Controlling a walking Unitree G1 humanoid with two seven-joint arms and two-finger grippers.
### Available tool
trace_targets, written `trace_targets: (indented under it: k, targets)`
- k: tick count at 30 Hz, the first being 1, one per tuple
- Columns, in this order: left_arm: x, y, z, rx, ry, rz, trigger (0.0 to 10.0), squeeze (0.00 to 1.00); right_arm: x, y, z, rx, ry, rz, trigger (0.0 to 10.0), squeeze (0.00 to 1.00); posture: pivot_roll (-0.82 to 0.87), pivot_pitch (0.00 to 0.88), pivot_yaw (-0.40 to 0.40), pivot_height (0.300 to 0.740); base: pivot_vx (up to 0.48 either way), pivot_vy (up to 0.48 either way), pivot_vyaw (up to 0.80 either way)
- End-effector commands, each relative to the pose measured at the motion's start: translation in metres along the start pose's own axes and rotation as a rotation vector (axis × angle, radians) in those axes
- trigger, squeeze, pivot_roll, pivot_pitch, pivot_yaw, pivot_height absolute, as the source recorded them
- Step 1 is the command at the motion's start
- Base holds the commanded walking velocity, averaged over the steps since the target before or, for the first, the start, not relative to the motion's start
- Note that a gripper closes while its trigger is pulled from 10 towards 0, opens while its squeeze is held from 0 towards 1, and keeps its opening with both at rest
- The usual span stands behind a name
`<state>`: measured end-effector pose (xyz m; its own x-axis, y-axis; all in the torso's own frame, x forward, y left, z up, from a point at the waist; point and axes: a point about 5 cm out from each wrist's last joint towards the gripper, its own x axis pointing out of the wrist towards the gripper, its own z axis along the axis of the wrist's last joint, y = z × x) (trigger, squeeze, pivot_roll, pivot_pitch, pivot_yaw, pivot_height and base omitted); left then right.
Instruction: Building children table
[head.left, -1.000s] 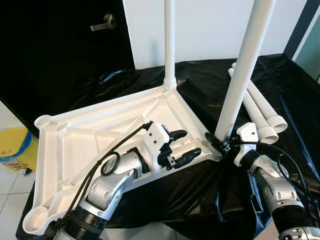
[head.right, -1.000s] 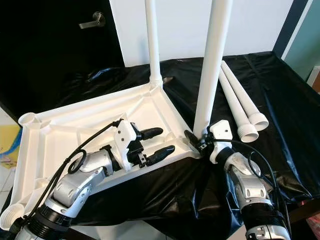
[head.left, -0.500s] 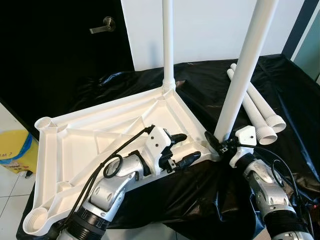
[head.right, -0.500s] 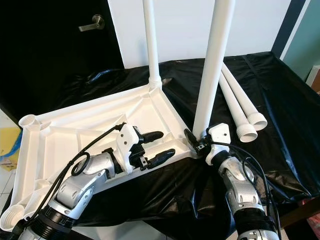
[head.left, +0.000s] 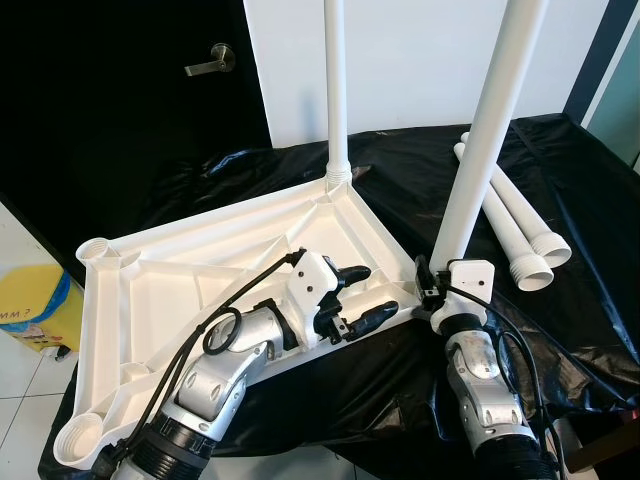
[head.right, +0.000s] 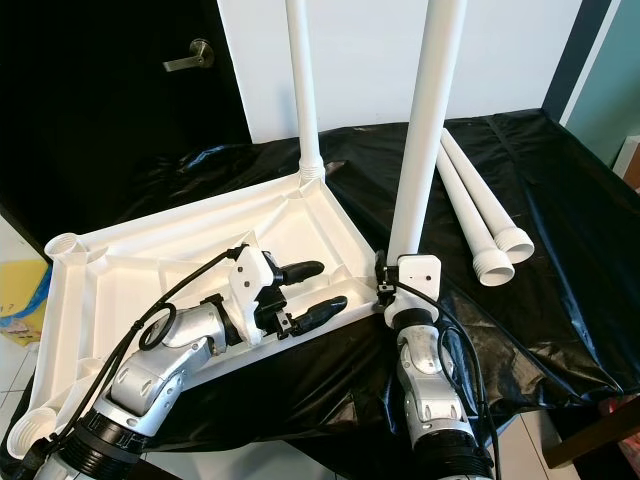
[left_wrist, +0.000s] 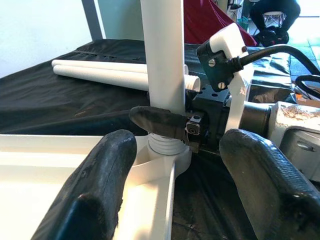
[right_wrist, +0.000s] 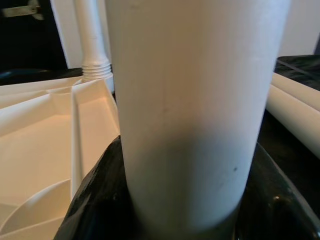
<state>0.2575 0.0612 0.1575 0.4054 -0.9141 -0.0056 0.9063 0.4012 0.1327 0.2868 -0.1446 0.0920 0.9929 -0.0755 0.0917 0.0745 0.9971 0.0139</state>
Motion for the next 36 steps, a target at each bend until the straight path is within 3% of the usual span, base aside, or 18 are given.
trace_targets:
  k: [1, 16, 17, 27, 28, 29, 30, 36]
  targets:
    - [-0.003, 0.002, 0.001, 0.016, 0.01, 0.0, 10.0, 0.0, -0.017, 0.002, -0.03, 0.019, 0.156, -0.044, 10.0, 0.0, -0.11, 0.0, 0.072, 0.74, 0.0, 0.0, 0.0]
    - [-0.006, 0.007, 0.001, 0.012, 0.002, 0.006, 10.0, 0.0, -0.006, 0.008, -0.016, -0.019, 0.08, -0.029, 10.0, 0.0, -0.13, 0.0, 0.073, 0.74, 0.0, 0.0, 0.0]
    - [-0.006, 0.01, 0.001, 0.017, 0.002, 0.008, 10.0, 0.0, -0.005, 0.007, -0.014, -0.021, 0.073, -0.009, 10.0, 1.0, -0.14, 0.0, 0.07, 0.74, 0.0, 0.0, 0.0]
    - [-0.004, 0.013, 0.003, 0.034, -0.001, 0.016, 10.0, 0.0, -0.004, 0.002, -0.003, -0.021, 0.004, 0.101, 10.0, 1.0, -0.14, 0.0, 0.06, 0.74, 0.0, 0.0, 0.0]
    - [-0.004, 0.012, 0.002, 0.031, -0.003, 0.016, 10.0, 0.0, -0.005, -0.002, -0.001, -0.008, -0.008, 0.14, 10.0, 0.61, -0.14, 0.0, 0.056, 0.74, 0.0, 0.0, 0.0]
    - [-0.004, 0.012, 0.002, 0.031, -0.003, 0.016, 10.0, 0.0, -0.005, -0.002, -0.001, -0.008, -0.008, 0.14, 10.0, 0.61, -0.14, 0.0, 0.056, 0.74, 0.0, 0.0, 0.0]
    - [-0.004, 0.011, 0.002, 0.027, -0.004, 0.015, 10.0, 0.0, -0.005, -0.006, 0.002, 0.004, -0.022, 0.182, 10.0, 0.0, -0.14, 0.0, 0.054, 0.74, 0.0, 0.0, 0.0]
    - [-0.003, 0.008, 0.001, 0.017, -0.005, 0.006, 10.0, 0.0, -0.003, -0.013, 0.009, 0.006, -0.046, 0.291, 10.0, 0.0, -0.15, 0.0, 0.047, 0.74, 0.0, 0.0, 0.0]
